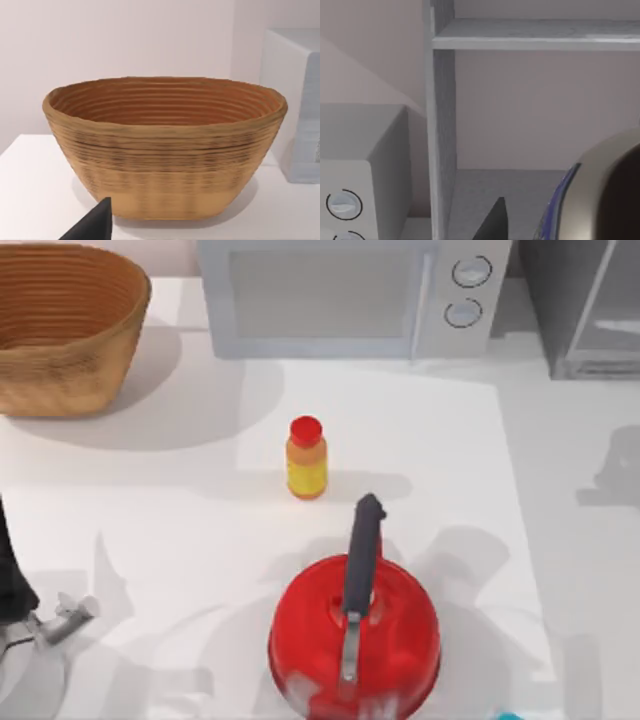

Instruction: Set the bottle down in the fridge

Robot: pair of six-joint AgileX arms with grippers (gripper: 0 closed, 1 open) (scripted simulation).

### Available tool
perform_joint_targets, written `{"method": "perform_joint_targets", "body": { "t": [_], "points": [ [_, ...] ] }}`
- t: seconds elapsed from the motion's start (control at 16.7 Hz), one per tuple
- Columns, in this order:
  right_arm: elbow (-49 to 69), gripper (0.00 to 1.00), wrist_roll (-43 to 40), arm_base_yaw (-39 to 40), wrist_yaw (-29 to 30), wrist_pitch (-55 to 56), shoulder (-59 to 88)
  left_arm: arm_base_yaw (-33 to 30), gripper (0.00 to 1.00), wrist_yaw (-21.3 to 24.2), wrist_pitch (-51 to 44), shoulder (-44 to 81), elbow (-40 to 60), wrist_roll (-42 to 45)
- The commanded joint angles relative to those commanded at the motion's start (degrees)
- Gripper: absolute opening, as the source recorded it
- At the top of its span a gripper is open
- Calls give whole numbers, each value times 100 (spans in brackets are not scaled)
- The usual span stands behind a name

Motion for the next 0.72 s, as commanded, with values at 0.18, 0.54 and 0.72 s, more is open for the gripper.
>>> {"method": "perform_joint_targets", "body": {
  "t": [0.18,0.54,0.72],
  "points": [
    [857,1,12,-245,-224,980,1977,0,100,0,0,0,0,0],
    [2367,1,31,-663,-604,2736,5536,0,100,0,0,0,0,0],
    [2935,1,38,-821,-748,3397,6730,0,100,0,0,0,0,0]
  ]
}}
